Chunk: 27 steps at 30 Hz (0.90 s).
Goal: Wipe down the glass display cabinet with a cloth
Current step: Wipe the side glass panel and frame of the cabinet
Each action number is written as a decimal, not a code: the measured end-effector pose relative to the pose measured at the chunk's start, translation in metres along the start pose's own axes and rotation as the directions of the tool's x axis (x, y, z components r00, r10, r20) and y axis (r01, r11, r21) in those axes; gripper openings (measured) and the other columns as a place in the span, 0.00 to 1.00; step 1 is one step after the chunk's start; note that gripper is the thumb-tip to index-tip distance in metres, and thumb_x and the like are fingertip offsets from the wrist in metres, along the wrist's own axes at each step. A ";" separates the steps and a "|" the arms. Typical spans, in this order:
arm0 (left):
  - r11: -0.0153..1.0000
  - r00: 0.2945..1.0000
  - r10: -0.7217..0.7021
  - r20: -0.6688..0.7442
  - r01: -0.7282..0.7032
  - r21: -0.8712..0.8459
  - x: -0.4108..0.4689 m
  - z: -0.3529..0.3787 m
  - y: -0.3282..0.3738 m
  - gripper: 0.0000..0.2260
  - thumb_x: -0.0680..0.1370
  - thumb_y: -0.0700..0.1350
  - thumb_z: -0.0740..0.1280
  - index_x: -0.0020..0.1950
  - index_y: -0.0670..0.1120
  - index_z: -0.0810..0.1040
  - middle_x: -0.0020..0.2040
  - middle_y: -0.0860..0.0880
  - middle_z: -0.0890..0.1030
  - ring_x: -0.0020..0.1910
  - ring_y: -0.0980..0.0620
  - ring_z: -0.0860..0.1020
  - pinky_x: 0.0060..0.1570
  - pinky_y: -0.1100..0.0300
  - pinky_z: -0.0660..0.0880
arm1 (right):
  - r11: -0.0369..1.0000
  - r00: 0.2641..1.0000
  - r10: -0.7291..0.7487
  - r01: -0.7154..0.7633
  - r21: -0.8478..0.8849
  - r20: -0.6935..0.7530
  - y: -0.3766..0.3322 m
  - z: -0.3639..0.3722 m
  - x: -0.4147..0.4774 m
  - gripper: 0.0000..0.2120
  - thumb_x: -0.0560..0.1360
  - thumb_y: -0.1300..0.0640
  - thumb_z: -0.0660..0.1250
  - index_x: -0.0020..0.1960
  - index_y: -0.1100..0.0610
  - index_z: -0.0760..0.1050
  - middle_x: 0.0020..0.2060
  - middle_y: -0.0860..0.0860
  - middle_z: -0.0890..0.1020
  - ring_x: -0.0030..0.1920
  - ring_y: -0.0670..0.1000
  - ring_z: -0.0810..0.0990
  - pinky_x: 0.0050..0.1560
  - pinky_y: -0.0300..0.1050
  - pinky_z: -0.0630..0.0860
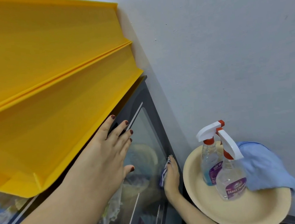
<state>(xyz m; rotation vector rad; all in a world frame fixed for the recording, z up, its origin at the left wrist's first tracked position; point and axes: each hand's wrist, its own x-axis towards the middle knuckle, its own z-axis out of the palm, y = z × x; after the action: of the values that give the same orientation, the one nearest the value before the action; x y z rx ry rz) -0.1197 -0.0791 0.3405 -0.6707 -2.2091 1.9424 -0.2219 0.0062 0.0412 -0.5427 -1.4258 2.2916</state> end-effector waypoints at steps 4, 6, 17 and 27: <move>1.000 1.000 -0.021 0.005 0.021 0.004 0.002 0.001 0.001 0.33 0.79 0.62 0.37 0.67 0.39 0.23 0.66 0.39 0.23 0.61 0.39 0.22 0.51 0.38 0.21 | 0.997 0.999 0.045 -0.045 0.056 0.013 -0.059 0.031 0.050 0.10 0.81 0.52 0.53 0.51 0.44 0.73 0.50 0.46 0.70 0.53 0.48 0.70 0.66 0.50 0.62; 1.000 1.000 -0.015 0.013 0.015 -0.004 0.002 0.001 0.000 0.32 0.79 0.62 0.36 0.66 0.39 0.23 0.65 0.40 0.22 0.60 0.39 0.22 0.50 0.38 0.21 | 0.992 0.992 -0.126 0.126 0.011 0.007 -0.090 0.051 0.046 0.19 0.80 0.51 0.52 0.68 0.52 0.70 0.62 0.45 0.70 0.65 0.47 0.67 0.72 0.46 0.57; 0.999 1.000 -0.024 -0.012 0.025 0.033 -0.001 0.002 0.001 0.32 0.79 0.61 0.36 0.69 0.40 0.25 0.68 0.40 0.24 0.64 0.39 0.24 0.57 0.38 0.23 | 1.000 0.997 0.018 -0.018 -0.004 -0.069 -0.020 0.012 0.018 0.18 0.82 0.60 0.53 0.71 0.55 0.66 0.71 0.52 0.68 0.70 0.49 0.66 0.74 0.47 0.58; 0.989 0.994 -0.047 -0.103 0.061 0.135 -0.006 0.005 0.001 0.32 0.79 0.61 0.36 0.70 0.40 0.27 0.73 0.42 0.29 0.71 0.40 0.29 0.58 0.37 0.25 | 0.897 0.908 -0.417 0.419 -0.138 0.043 0.014 0.020 -0.106 0.21 0.80 0.52 0.55 0.72 0.47 0.65 0.72 0.41 0.66 0.73 0.44 0.60 0.74 0.42 0.55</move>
<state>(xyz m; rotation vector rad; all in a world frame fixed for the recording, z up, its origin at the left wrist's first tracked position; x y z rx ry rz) -0.1158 -0.0857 0.3394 -0.6651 -1.9933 1.9677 -0.1433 -0.0691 0.0498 -0.2289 -1.5476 1.8649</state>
